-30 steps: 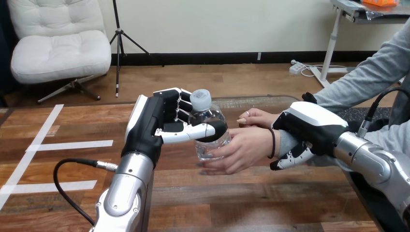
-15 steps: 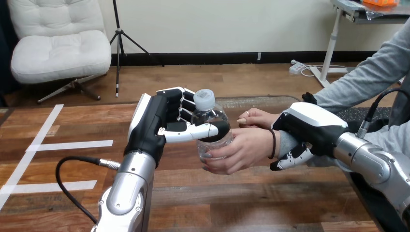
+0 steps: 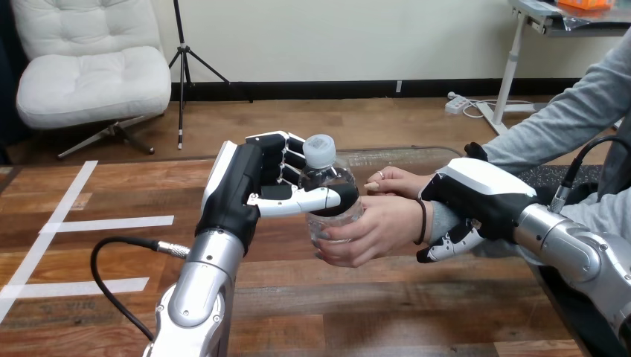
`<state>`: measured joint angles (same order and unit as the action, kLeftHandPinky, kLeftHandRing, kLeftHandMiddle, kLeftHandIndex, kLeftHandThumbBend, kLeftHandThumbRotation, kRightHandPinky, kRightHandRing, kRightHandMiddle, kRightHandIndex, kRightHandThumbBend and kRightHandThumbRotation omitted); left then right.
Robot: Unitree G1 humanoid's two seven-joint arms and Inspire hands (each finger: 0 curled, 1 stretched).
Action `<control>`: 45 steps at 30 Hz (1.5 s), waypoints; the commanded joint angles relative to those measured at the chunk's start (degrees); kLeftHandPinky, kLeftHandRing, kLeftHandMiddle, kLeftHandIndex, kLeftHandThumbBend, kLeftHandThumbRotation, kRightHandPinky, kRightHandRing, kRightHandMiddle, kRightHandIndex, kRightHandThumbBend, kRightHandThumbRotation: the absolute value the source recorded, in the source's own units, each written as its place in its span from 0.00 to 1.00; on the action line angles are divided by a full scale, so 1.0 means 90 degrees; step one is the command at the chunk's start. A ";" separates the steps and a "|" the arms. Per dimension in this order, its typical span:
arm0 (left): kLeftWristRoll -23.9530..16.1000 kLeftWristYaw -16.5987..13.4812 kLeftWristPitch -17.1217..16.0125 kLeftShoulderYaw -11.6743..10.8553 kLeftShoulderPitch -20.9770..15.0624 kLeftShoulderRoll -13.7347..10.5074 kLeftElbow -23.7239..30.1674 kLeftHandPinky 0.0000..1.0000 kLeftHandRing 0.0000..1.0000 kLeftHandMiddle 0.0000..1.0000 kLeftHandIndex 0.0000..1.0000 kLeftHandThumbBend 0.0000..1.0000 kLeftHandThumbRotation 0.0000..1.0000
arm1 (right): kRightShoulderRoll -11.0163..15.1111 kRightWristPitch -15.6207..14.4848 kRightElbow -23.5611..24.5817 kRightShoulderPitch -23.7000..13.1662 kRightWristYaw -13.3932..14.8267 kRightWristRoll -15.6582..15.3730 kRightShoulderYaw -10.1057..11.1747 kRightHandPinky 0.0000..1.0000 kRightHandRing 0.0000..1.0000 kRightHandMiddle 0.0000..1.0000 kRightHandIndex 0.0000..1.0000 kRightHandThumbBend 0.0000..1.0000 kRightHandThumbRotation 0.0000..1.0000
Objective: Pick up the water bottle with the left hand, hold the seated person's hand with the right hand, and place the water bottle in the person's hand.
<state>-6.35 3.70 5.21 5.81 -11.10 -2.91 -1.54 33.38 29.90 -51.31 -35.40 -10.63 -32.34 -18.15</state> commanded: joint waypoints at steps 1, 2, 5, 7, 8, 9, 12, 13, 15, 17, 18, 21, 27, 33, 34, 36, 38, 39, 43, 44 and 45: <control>-0.0005 -0.0021 -0.0045 0.0073 -0.0488 0.0119 0.0075 0.31 0.36 0.40 0.40 0.85 0.00 | -0.0181 0.0042 0.0168 -0.0733 0.0083 0.0178 0.0120 0.17 0.21 0.27 0.28 0.60 0.00; -0.0010 -0.0022 -0.0027 0.0078 -0.0488 0.0123 0.0080 0.31 0.36 0.40 0.40 0.85 0.00 | -0.0182 0.0041 0.0165 -0.0733 0.0088 0.0175 0.0119 0.17 0.21 0.27 0.28 0.60 0.00; 0.0004 0.0002 -0.0080 0.0085 -0.0487 0.0126 0.0037 0.31 0.36 0.40 0.40 0.85 0.00 | -0.0183 0.0037 0.0165 -0.0731 0.0092 0.0171 0.0117 0.17 0.21 0.27 0.28 0.61 0.00; 0.0018 0.0021 -0.0130 0.0088 -0.0484 0.0131 0.0003 0.31 0.36 0.40 0.40 0.85 0.00 | -0.0181 0.0023 0.0173 -0.0731 0.0087 0.0163 0.0113 0.17 0.21 0.27 0.29 0.61 0.00; 0.0022 0.0026 -0.0144 0.0089 -0.0483 0.0135 -0.0007 0.31 0.36 0.40 0.40 0.85 0.00 | -0.0180 0.0012 0.0179 -0.0731 0.0083 0.0158 0.0110 0.17 0.21 0.27 0.29 0.61 0.00; 0.0025 0.0030 -0.0154 0.0090 -0.0482 0.0139 -0.0014 0.31 0.36 0.40 0.40 0.85 0.00 | -0.0180 0.0005 0.0183 -0.0731 0.0081 0.0155 0.0108 0.17 0.21 0.27 0.29 0.61 0.00; 0.0025 0.0042 -0.0151 0.0098 -0.0468 0.0152 -0.0012 0.31 0.37 0.40 0.40 0.85 0.00 | -0.0181 0.0038 0.0164 -0.0724 0.0095 0.0170 0.0115 0.17 0.21 0.27 0.29 0.61 0.00; 0.0022 0.0047 -0.0141 0.0104 -0.0465 0.0156 -0.0010 0.31 0.37 0.40 0.40 0.84 0.00 | -0.0181 0.0054 0.0161 -0.0719 0.0102 0.0179 0.0121 0.18 0.21 0.27 0.29 0.61 0.00; 0.0016 0.0052 -0.0131 0.0110 -0.0463 0.0161 -0.0007 0.31 0.37 0.40 0.40 0.84 0.00 | -0.0181 0.0069 0.0159 -0.0712 0.0109 0.0188 0.0126 0.18 0.21 0.27 0.29 0.61 0.00; 0.0009 0.0063 -0.0116 0.0119 -0.0460 0.0162 -0.0002 0.31 0.37 0.40 0.40 0.84 0.00 | -0.0179 0.0063 0.0165 -0.0706 0.0103 0.0190 0.0127 0.18 0.21 0.27 0.28 0.61 0.00; 0.0007 0.0066 -0.0113 0.0120 -0.0459 0.0162 -0.0001 0.31 0.37 0.40 0.40 0.84 0.00 | -0.0179 0.0060 0.0166 -0.0705 0.0102 0.0190 0.0127 0.18 0.21 0.27 0.28 0.61 0.00; -0.0007 0.0074 -0.0118 0.0133 -0.0453 0.0161 0.0006 0.31 0.37 0.40 0.40 0.84 0.00 | -0.0177 0.0060 0.0171 -0.0698 0.0109 0.0185 0.0125 0.18 0.21 0.27 0.28 0.61 0.00; -0.0004 0.0087 -0.0162 0.0141 -0.0440 0.0167 0.0001 0.32 0.37 0.40 0.40 0.84 0.00 | -0.0177 0.0043 0.0165 -0.0695 0.0108 0.0177 0.0120 0.18 0.21 0.27 0.28 0.61 0.00; 0.0014 0.0094 -0.0194 0.0137 -0.0420 0.0177 0.0005 0.32 0.37 0.40 0.40 0.84 0.00 | -0.0174 0.0027 0.0182 -0.0673 0.0109 0.0188 0.0129 0.17 0.21 0.27 0.28 0.62 0.00; 0.0020 0.0098 -0.0234 0.0133 -0.0421 0.0176 -0.0017 0.32 0.37 0.40 0.40 0.84 0.00 | -0.0171 0.0027 0.0184 -0.0668 0.0105 0.0195 0.0133 0.17 0.21 0.26 0.28 0.62 0.00; 0.0025 0.0104 -0.0282 0.0127 -0.0422 0.0171 -0.0043 0.32 0.37 0.40 0.40 0.84 0.00 | -0.0171 0.0020 0.0189 -0.0661 0.0097 0.0204 0.0138 0.17 0.21 0.26 0.28 0.62 0.00; 0.0039 0.0106 -0.0276 0.0118 -0.0417 0.0179 -0.0040 0.32 0.37 0.40 0.40 0.84 0.00 | -0.0166 0.0035 0.0182 -0.0651 0.0095 0.0217 0.0146 0.17 0.21 0.26 0.28 0.62 0.00; 0.0043 0.0107 -0.0274 0.0115 -0.0416 0.0182 -0.0039 0.32 0.37 0.40 0.40 0.84 0.00 | -0.0164 0.0039 0.0179 -0.0649 0.0096 0.0221 0.0148 0.17 0.21 0.26 0.28 0.62 0.00; 0.0017 0.0090 -0.0288 0.0121 -0.0406 0.0179 -0.0033 0.32 0.37 0.41 0.40 0.83 0.00 | -0.0146 0.0073 0.0173 -0.0628 0.0100 0.0235 0.0157 0.17 0.21 0.26 0.28 0.62 0.00; 0.0012 0.0087 -0.0294 0.0122 -0.0402 0.0178 -0.0030 0.32 0.37 0.41 0.40 0.83 0.00 | -0.0145 0.0083 0.0166 -0.0624 0.0101 0.0242 0.0161 0.17 0.21 0.26 0.28 0.61 0.00; 0.0009 0.0085 -0.0299 0.0122 -0.0400 0.0178 -0.0029 0.32 0.37 0.41 0.40 0.83 0.00 | -0.0144 0.0089 0.0161 -0.0622 0.0102 0.0247 0.0164 0.17 0.21 0.26 0.28 0.61 0.00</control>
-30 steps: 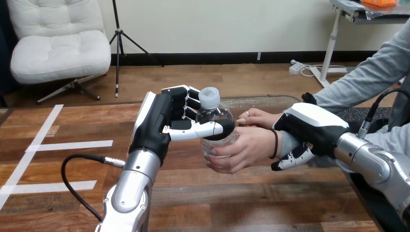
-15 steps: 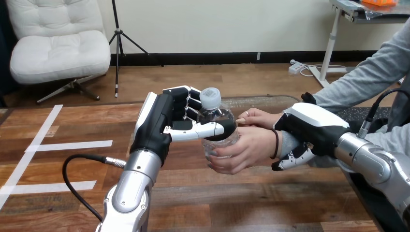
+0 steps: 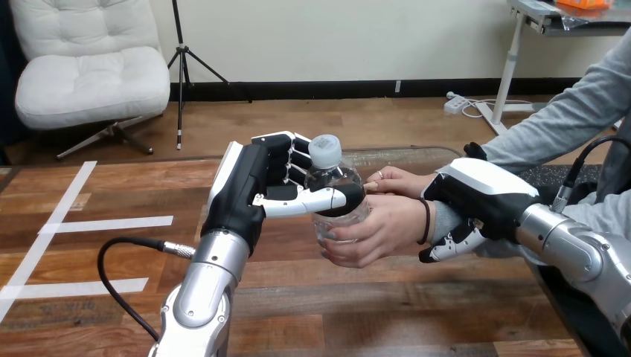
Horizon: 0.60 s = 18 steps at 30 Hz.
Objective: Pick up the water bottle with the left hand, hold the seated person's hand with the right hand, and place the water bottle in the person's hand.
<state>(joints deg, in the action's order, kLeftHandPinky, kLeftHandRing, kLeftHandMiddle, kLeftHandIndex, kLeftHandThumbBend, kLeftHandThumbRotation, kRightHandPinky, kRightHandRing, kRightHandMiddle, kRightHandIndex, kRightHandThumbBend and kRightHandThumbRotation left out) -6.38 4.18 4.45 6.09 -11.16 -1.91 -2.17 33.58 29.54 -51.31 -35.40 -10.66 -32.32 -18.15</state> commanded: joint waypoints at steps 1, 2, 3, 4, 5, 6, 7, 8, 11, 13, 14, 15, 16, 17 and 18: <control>0.0027 0.0033 -0.0223 0.0085 -0.0389 0.0075 0.0032 0.32 0.37 0.41 0.40 0.83 0.00 | -0.0163 0.0140 0.0144 -0.0619 0.0123 0.0241 0.0164 0.17 0.21 0.26 0.28 0.61 0.00; 0.0041 0.0035 -0.0230 0.0079 -0.0385 0.0081 0.0026 0.32 0.37 0.41 0.40 0.83 0.00 | -0.0162 0.0144 0.0134 -0.0618 0.0136 0.0237 0.0162 0.17 0.21 0.26 0.28 0.61 0.00; 0.0049 0.0037 -0.0235 0.0075 -0.0382 0.0086 0.0021 0.32 0.37 0.41 0.40 0.83 0.00 | -0.0162 0.0148 0.0127 -0.0617 0.0145 0.0234 0.0161 0.17 0.21 0.26 0.28 0.62 0.00; 0.0080 0.0036 -0.0238 0.0061 -0.0376 0.0105 0.0019 0.33 0.38 0.41 0.41 0.82 0.00 | -0.0158 0.0156 0.0127 -0.0611 0.0156 0.0233 0.0163 0.17 0.21 0.26 0.28 0.62 0.00; 0.0099 0.0035 -0.0240 0.0051 -0.0373 0.0119 0.0019 0.33 0.38 0.41 0.41 0.82 0.00 | -0.0155 0.0160 0.0130 -0.0607 0.0161 0.0233 0.0164 0.17 0.21 0.27 0.28 0.62 0.00; 0.0112 0.0035 -0.0242 0.0044 -0.0371 0.0128 0.0018 0.34 0.38 0.41 0.41 0.82 0.00 | -0.0153 0.0164 0.0131 -0.0605 0.0164 0.0233 0.0165 0.17 0.21 0.27 0.28 0.62 0.00; 0.0134 0.0065 -0.0200 0.0041 -0.0365 0.0122 0.0040 0.34 0.39 0.41 0.41 0.81 0.00 | -0.0150 0.0178 0.0120 -0.0603 0.0168 0.0239 0.0169 0.17 0.21 0.27 0.28 0.62 0.00; 0.0146 0.0088 -0.0169 0.0040 -0.0362 0.0114 0.0057 0.35 0.40 0.43 0.41 0.81 0.00 | -0.0149 0.0188 0.0110 -0.0602 0.0169 0.0244 0.0171 0.17 0.21 0.27 0.28 0.62 0.00; 0.0155 0.0135 -0.0048 0.0042 -0.0354 0.0092 0.0129 0.38 0.44 0.46 0.44 0.81 0.00 | -0.0152 0.0173 0.0104 -0.0591 0.0148 0.0275 0.0190 0.17 0.21 0.27 0.28 0.62 0.00; 0.0168 0.0169 0.0008 0.0036 -0.0351 0.0083 0.0152 0.41 0.47 0.49 0.46 0.82 0.00 | -0.0144 0.0170 0.0106 -0.0587 0.0156 0.0268 0.0187 0.18 0.21 0.27 0.28 0.62 0.00; 0.0177 0.0186 0.0020 0.0031 -0.0350 0.0082 0.0152 0.44 0.50 0.52 0.49 0.83 0.00 | -0.0137 0.0177 0.0108 -0.0587 0.0168 0.0253 0.0179 0.17 0.21 0.27 0.28 0.62 0.00; 0.0183 0.0200 0.0030 0.0027 -0.0349 0.0082 0.0152 0.46 0.51 0.53 0.50 0.83 0.00 | -0.0132 0.0181 0.0108 -0.0587 0.0177 0.0244 0.0174 0.17 0.21 0.27 0.28 0.62 0.00; 0.0222 0.0228 0.0116 0.0013 -0.0345 0.0091 0.0196 0.47 0.52 0.54 0.51 0.84 0.00 | -0.0127 0.0188 0.0103 -0.0585 0.0178 0.0246 0.0175 0.17 0.21 0.27 0.28 0.62 0.00; 0.0249 0.0245 0.0178 0.0003 -0.0342 0.0099 0.0230 0.48 0.54 0.56 0.52 0.84 0.02 | -0.0125 0.0192 0.0098 -0.0583 0.0175 0.0251 0.0178 0.17 0.21 0.27 0.28 0.62 0.00; 0.0270 0.0257 0.0222 -0.0002 -0.0340 0.0102 0.0254 0.49 0.55 0.57 0.53 0.85 0.03 | -0.0124 0.0195 0.0095 -0.0582 0.0174 0.0255 0.0179 0.17 0.21 0.27 0.28 0.62 0.00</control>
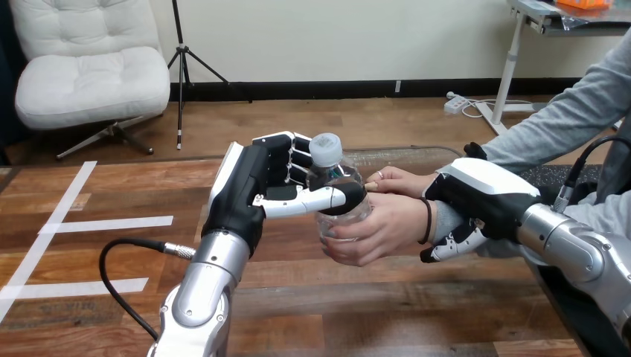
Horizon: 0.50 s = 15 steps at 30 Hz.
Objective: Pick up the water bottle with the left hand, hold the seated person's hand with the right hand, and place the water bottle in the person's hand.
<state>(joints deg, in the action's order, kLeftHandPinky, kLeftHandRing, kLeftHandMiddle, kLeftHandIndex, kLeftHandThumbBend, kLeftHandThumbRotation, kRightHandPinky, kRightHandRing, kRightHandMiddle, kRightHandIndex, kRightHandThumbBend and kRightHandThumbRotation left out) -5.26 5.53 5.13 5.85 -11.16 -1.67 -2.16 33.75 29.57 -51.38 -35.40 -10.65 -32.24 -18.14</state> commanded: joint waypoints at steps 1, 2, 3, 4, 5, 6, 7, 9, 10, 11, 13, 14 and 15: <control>0.0167 0.0123 0.0177 0.0019 -0.0339 0.0071 0.0262 0.49 0.56 0.58 0.54 0.85 0.04 | -0.0140 0.0187 0.0103 -0.0580 0.0166 0.0251 0.0181 0.17 0.21 0.27 0.28 0.62 0.00; 0.0178 0.0130 0.0189 0.0017 -0.0339 0.0064 0.0263 0.50 0.57 0.60 0.56 0.86 0.07 | -0.0138 0.0182 0.0104 -0.0579 0.0162 0.0253 0.0182 0.17 0.21 0.27 0.28 0.62 0.00; 0.0187 0.0136 0.0201 0.0016 -0.0339 0.0059 0.0266 0.52 0.59 0.61 0.57 0.87 0.09 | -0.0137 0.0180 0.0104 -0.0579 0.0160 0.0254 0.0182 0.17 0.21 0.26 0.28 0.62 0.00; 0.0193 0.0139 0.0218 0.0012 -0.0337 0.0055 0.0270 0.52 0.60 0.63 0.58 0.87 0.11 | -0.0131 0.0197 0.0099 -0.0579 0.0167 0.0249 0.0179 0.17 0.21 0.26 0.28 0.62 0.00; 0.0196 0.0141 0.0231 0.0008 -0.0336 0.0054 0.0276 0.55 0.63 0.65 0.61 0.89 0.15 | -0.0127 0.0211 0.0094 -0.0579 0.0174 0.0245 0.0176 0.17 0.21 0.27 0.28 0.62 0.00; 0.0198 0.0142 0.0242 0.0006 -0.0335 0.0053 0.0281 0.56 0.64 0.66 0.62 0.89 0.17 | -0.0124 0.0221 0.0090 -0.0580 0.0178 0.0243 0.0174 0.17 0.21 0.27 0.28 0.62 0.00; 0.0189 0.0147 0.0275 0.0007 -0.0335 0.0041 0.0290 0.57 0.64 0.67 0.63 0.89 0.18 | -0.0119 0.0237 0.0088 -0.0576 0.0192 0.0240 0.0174 0.17 0.21 0.27 0.28 0.62 0.00; 0.0178 0.0151 0.0314 0.0010 -0.0343 0.0027 0.0291 0.58 0.66 0.69 0.65 0.91 0.23 | -0.0116 0.0252 0.0077 -0.0578 0.0209 0.0236 0.0174 0.17 0.21 0.27 0.28 0.62 0.00; 0.0184 0.0157 0.0300 0.0004 -0.0338 0.0019 0.0283 0.59 0.67 0.69 0.65 0.92 0.24 | -0.0114 0.0245 0.0083 -0.0575 0.0201 0.0238 0.0175 0.17 0.21 0.27 0.28 0.62 0.00; 0.0189 0.0161 0.0286 -0.0001 -0.0336 0.0016 0.0275 0.60 0.68 0.70 0.66 0.93 0.26 | -0.0112 0.0238 0.0084 -0.0575 0.0194 0.0240 0.0176 0.17 0.21 0.27 0.28 0.62 0.00; 0.0185 0.0174 0.0288 -0.0006 -0.0328 0.0002 0.0284 0.62 0.70 0.71 0.68 0.94 0.29 | -0.0110 0.0254 0.0063 -0.0575 0.0192 0.0249 0.0181 0.17 0.21 0.27 0.28 0.62 0.00; 0.0179 0.0182 0.0301 -0.0006 -0.0325 -0.0007 0.0295 0.63 0.72 0.73 0.69 0.95 0.33 | -0.0110 0.0270 0.0046 -0.0576 0.0196 0.0254 0.0183 0.17 0.21 0.27 0.28 0.62 0.00; 0.0173 0.0187 0.0309 -0.0006 -0.0323 -0.0011 0.0300 0.64 0.73 0.74 0.70 0.95 0.34 | -0.0110 0.0282 0.0031 -0.0578 0.0199 0.0257 0.0184 0.17 0.21 0.26 0.27 0.62 0.00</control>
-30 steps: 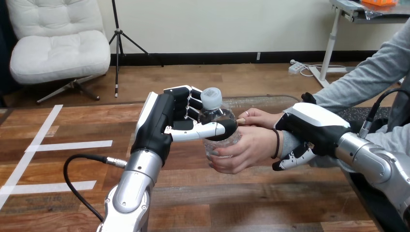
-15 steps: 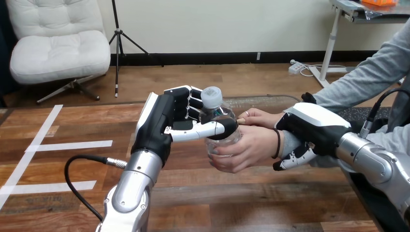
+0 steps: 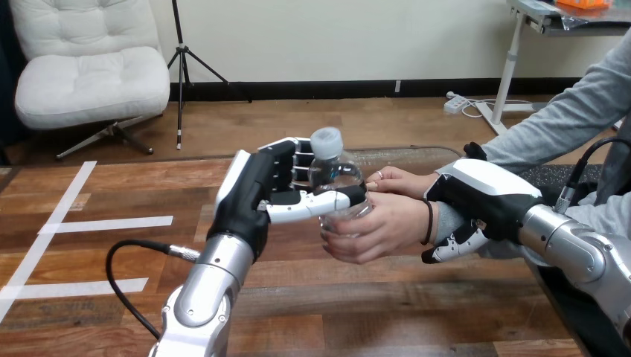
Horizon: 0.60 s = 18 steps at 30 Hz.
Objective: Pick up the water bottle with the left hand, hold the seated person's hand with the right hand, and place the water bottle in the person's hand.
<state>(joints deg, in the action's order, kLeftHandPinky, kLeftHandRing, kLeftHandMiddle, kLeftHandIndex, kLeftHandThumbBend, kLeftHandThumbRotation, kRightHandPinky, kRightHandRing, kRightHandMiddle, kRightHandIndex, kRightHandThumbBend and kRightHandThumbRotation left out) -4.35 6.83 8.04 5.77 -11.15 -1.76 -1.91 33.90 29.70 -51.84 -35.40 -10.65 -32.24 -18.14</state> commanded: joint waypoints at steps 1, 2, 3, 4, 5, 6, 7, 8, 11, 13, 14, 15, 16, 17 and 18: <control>0.0044 0.0055 -0.0048 0.0011 -0.0325 -0.0033 0.0255 0.65 0.73 0.75 0.71 0.95 0.35 | -0.0126 0.0269 0.0085 -0.0573 0.0193 0.0265 0.0189 0.17 0.21 0.26 0.27 0.62 0.00; 0.0022 0.0065 -0.0076 0.0016 -0.0326 -0.0054 0.0240 0.66 0.74 0.75 0.71 0.96 0.37 | -0.0125 0.0266 0.0092 -0.0569 0.0189 0.0269 0.0193 0.17 0.21 0.26 0.27 0.62 0.00; 0.0007 0.0071 -0.0095 0.0019 -0.0329 -0.0067 0.0226 0.67 0.75 0.76 0.72 0.96 0.38 | -0.0124 0.0265 0.0092 -0.0567 0.0187 0.0273 0.0194 0.17 0.21 0.26 0.27 0.62 0.00; 0.0015 0.0098 -0.0078 0.0014 -0.0325 -0.0085 0.0233 0.67 0.76 0.77 0.72 0.97 0.40 | -0.0125 0.0285 0.0078 -0.0566 0.0198 0.0278 0.0197 0.17 0.21 0.26 0.27 0.62 0.00; 0.0027 0.0116 -0.0058 0.0008 -0.0321 -0.0093 0.0241 0.68 0.77 0.78 0.73 0.98 0.42 | -0.0126 0.0301 0.0064 -0.0566 0.0208 0.0281 0.0198 0.17 0.21 0.26 0.27 0.62 0.00; 0.0034 0.0129 -0.0044 0.0004 -0.0319 -0.0098 0.0247 0.69 0.78 0.78 0.74 0.98 0.43 | -0.0126 0.0312 0.0055 -0.0566 0.0215 0.0283 0.0198 0.17 0.20 0.26 0.27 0.62 0.00; 0.0006 0.0128 -0.0027 0.0012 -0.0313 -0.0115 0.0264 0.71 0.80 0.80 0.74 0.99 0.45 | -0.0122 0.0285 0.0067 -0.0564 0.0200 0.0280 0.0196 0.17 0.20 0.26 0.27 0.62 0.00; -0.0019 0.0124 -0.0019 0.0017 -0.0309 -0.0125 0.0274 0.71 0.81 0.80 0.75 0.99 0.47 | -0.0119 0.0261 0.0079 -0.0562 0.0187 0.0278 0.0193 0.17 0.20 0.26 0.27 0.62 0.00; -0.0044 0.0156 -0.0025 0.0015 -0.0292 -0.0159 0.0296 0.73 0.83 0.82 0.76 1.00 0.51 | -0.0109 0.0255 0.0095 -0.0552 0.0189 0.0273 0.0190 0.17 0.20 0.26 0.27 0.62 0.00; -0.0048 0.0173 -0.0034 0.0010 -0.0290 -0.0165 0.0293 0.73 0.84 0.83 0.77 1.00 0.53 | -0.0107 0.0264 0.0089 -0.0551 0.0198 0.0271 0.0188 0.17 0.20 0.26 0.27 0.62 0.00; -0.0052 0.0187 -0.0018 0.0008 -0.0286 -0.0178 0.0306 0.73 0.84 0.83 0.77 1.00 0.54 | -0.0108 0.0278 0.0081 -0.0548 0.0202 0.0284 0.0196 0.17 0.20 0.26 0.27 0.62 0.00; -0.0054 0.0197 -0.0006 0.0007 -0.0282 -0.0188 0.0316 0.74 0.85 0.84 0.78 1.00 0.56 | -0.0110 0.0289 0.0076 -0.0544 0.0204 0.0293 0.0201 0.17 0.20 0.26 0.27 0.62 0.00; -0.0049 0.0206 -0.0001 -0.0001 -0.0269 -0.0199 0.0331 0.74 0.85 0.84 0.79 1.00 0.57 | -0.0107 0.0296 0.0072 -0.0542 0.0208 0.0292 0.0200 0.17 0.20 0.26 0.27 0.62 0.00; -0.0046 0.0211 0.0001 -0.0006 -0.0260 -0.0206 0.0341 0.74 0.86 0.85 0.79 1.00 0.58 | -0.0105 0.0300 0.0069 -0.0542 0.0211 0.0289 0.0198 0.17 0.20 0.26 0.27 0.62 0.00; -0.0044 0.0213 -0.0003 -0.0010 -0.0258 -0.0207 0.0339 0.74 0.86 0.85 0.80 1.00 0.59 | -0.0104 0.0301 0.0063 -0.0544 0.0214 0.0284 0.0195 0.17 0.20 0.26 0.27 0.62 0.00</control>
<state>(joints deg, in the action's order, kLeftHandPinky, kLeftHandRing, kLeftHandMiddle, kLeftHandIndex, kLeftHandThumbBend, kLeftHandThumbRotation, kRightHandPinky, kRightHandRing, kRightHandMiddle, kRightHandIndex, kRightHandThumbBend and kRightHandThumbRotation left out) -4.80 8.46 8.12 5.91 -11.15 -2.58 -1.85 34.07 30.20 -51.97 -35.40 -10.51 -31.97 -18.10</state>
